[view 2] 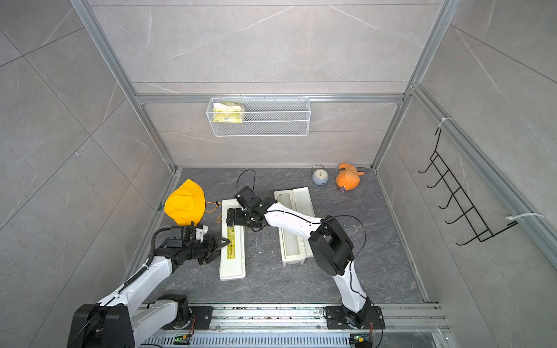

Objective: Put plastic wrap rolls into dispensers
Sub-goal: Close the lid on the plastic wrap cutting box.

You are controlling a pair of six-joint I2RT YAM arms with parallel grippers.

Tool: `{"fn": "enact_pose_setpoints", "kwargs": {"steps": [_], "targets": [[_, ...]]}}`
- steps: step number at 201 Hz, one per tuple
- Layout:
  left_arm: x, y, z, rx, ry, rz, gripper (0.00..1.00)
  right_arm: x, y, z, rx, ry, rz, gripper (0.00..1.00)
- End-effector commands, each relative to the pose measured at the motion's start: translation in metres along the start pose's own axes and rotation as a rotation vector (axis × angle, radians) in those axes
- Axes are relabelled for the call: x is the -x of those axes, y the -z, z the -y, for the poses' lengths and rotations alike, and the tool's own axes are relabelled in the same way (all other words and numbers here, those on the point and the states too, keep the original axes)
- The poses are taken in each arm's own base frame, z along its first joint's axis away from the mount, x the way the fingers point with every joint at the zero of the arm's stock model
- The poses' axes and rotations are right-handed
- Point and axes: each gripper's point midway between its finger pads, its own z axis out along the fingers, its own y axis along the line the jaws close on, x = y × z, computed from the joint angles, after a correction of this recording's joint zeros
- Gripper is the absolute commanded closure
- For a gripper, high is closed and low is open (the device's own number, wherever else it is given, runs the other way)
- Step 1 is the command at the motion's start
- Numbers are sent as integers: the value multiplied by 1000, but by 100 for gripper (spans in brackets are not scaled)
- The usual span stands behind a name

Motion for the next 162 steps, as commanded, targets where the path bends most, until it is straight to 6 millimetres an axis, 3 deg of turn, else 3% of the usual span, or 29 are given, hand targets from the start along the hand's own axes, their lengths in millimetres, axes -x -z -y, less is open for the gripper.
{"fn": "enact_pose_setpoints", "kwargs": {"steps": [1, 29, 78, 115, 162], "targets": [[-19, -7, -41, 133, 134, -31, 35, -1, 25, -4, 90, -3, 18, 0], [-19, -8, -34, 108, 133, -35, 35, -42, 31, 7, 168, -11, -84, 0], [-24, -7, -29, 105, 128, -29, 32, -104, 41, -12, 377, -13, -217, 0], [-24, 1, -24, 118, 115, -17, 30, -115, 25, -22, 407, -42, -247, 3], [-17, 8, -8, 103, 92, -8, 30, -108, 24, -34, 393, -35, -241, 4]]}}
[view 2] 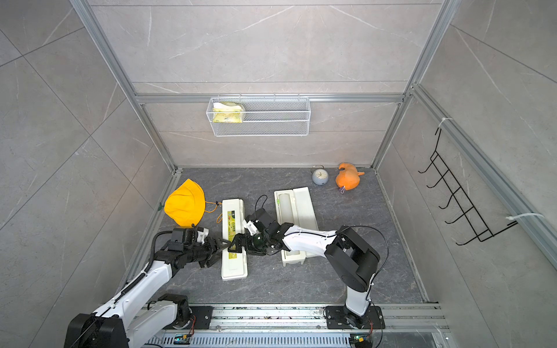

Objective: Put plastic wrap rolls into dispensers
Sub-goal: Close the lid on the plastic wrap cutting box.

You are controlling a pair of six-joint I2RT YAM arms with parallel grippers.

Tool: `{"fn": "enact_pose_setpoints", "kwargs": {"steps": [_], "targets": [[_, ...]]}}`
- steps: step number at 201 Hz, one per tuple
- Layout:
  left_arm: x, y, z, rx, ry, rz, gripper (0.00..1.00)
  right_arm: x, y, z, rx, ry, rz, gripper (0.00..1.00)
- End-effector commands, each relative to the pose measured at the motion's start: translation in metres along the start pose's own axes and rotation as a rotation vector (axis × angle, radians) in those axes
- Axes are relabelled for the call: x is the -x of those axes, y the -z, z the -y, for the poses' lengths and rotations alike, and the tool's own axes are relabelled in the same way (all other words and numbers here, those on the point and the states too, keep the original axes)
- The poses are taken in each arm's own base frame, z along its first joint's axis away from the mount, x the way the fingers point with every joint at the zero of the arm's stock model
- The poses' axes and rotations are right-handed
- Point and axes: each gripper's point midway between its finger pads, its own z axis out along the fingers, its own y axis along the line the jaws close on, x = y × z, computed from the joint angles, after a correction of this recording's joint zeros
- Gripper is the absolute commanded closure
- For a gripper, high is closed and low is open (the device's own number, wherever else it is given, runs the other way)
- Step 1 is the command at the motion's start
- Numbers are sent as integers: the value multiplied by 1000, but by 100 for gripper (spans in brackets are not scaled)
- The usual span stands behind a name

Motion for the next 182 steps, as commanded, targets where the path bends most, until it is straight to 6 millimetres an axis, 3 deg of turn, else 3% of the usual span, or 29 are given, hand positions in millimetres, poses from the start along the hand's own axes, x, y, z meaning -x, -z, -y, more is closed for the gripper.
{"fn": "enact_pose_setpoints", "kwargs": {"steps": [1, 56, 105, 164, 182], "targets": [[-4, 4, -11, 77, 44, -7, 30, 9, -2, -17, 22, 18, 9, 4], [0, 6, -2, 64, 35, -5, 30, 14, 3, -30, 6, 35, 6, 4], [2, 1, -8, 92, 24, -17, 30, 11, -4, -11, -64, 20, -11, 4], [8, 3, 7, 68, 2, -12, 31, 14, 7, -4, -135, 52, 17, 3], [7, 2, 3, 81, 8, -14, 31, 12, 9, -1, -156, 60, 22, 2]]}}
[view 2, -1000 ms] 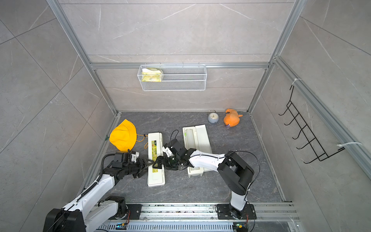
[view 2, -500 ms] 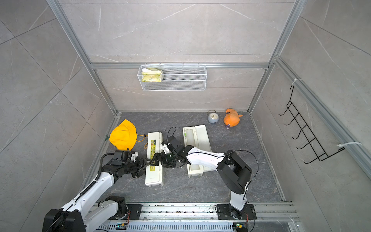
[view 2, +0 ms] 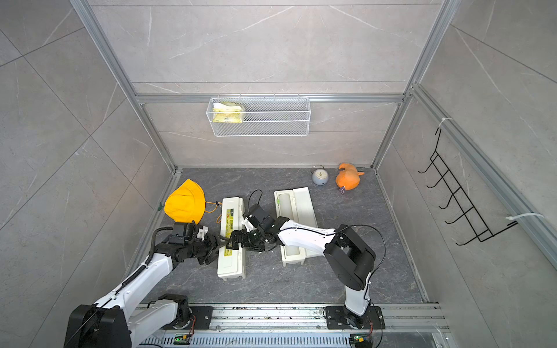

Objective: Put plastic wrap rolls into dispensers
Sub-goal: Close the lid on the plastic wrap cutting box.

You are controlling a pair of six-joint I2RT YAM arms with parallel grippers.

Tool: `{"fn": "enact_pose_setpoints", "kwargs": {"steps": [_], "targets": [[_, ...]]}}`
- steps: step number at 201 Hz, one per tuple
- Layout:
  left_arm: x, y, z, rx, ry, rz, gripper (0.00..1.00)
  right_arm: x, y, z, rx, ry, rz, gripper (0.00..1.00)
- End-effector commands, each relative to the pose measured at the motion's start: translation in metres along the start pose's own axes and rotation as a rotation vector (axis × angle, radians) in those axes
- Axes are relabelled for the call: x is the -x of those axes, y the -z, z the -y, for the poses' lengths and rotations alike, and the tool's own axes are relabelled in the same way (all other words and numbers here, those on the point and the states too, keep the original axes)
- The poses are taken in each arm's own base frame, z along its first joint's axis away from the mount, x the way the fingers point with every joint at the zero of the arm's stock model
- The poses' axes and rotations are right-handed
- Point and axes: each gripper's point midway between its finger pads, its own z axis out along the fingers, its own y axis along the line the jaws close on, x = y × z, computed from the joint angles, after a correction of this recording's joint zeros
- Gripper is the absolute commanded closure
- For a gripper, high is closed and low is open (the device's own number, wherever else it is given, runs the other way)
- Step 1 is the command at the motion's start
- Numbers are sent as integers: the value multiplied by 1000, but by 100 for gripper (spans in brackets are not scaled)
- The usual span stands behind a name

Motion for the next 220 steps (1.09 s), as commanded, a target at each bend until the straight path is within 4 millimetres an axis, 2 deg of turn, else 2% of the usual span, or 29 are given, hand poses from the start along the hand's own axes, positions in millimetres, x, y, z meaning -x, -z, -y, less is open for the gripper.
{"fn": "enact_pose_setpoints", "kwargs": {"steps": [1, 47, 76, 103, 136, 153, 188, 220], "targets": [[-1, 1, -2, 30, -13, -4, 31, 1, 7, 2, -47, 38, 16, 2], [-11, -7, -19, 67, -5, -30, 30, -10, 7, 22, -121, 45, -16, 0], [-14, -13, -19, 66, 2, -41, 30, -19, -4, 12, -17, 16, -57, 1], [-19, -15, -24, 79, 17, -45, 30, -27, -4, 4, 51, -18, -78, 4], [-17, -17, -31, 104, 24, -32, 30, -45, -8, 3, 99, -59, -129, 7], [-17, -20, -33, 109, 31, -40, 31, -52, -15, 12, 96, -85, -144, 12], [-30, -19, -31, 62, 35, -82, 27, -53, -21, 26, 72, -113, -126, 17], [-42, -8, -31, 43, 50, -89, 25, -49, -21, 32, 69, -135, -107, 23]]}}
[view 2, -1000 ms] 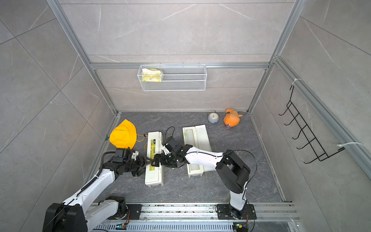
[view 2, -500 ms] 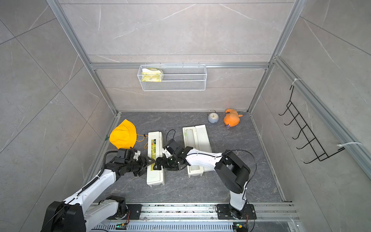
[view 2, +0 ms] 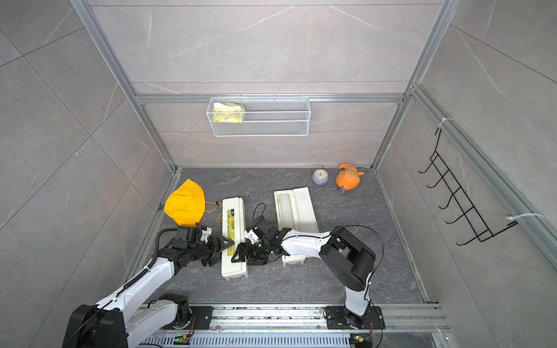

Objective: Put plastic wrap rolls into dispensers
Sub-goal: Close the lid on the plastic wrap cutting box.

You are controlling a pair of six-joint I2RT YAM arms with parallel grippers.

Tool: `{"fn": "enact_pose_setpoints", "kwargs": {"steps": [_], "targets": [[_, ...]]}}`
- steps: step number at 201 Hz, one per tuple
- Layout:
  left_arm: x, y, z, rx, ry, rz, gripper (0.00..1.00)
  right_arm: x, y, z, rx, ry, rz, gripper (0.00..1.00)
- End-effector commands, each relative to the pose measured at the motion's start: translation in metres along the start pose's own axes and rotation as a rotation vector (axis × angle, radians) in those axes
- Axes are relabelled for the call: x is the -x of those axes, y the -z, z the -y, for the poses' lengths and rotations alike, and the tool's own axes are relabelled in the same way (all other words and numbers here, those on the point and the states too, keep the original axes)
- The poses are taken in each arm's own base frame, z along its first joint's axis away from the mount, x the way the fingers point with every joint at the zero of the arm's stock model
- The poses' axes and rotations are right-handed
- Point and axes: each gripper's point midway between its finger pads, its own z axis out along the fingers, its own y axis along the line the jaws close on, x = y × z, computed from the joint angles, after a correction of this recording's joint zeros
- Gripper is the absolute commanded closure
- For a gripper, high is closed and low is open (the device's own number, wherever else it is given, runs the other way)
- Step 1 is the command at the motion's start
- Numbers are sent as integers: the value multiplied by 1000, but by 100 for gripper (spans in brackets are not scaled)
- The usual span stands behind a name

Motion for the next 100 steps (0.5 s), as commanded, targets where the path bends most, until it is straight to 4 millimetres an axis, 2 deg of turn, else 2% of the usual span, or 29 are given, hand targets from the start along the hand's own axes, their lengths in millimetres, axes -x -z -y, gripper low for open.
{"fn": "enact_pose_setpoints", "kwargs": {"steps": [1, 52, 100], "targets": [[-29, 3, -27, 81, 97, -76, 25, 1, -1, 12, -22, -35, 20, 23], [-40, 8, -34, 62, 151, -68, 28, 8, 4, 16, -44, -34, 37, 21], [-45, -3, -44, 64, 175, -100, 39, 26, 13, -15, -3, 40, 65, 20]]}}
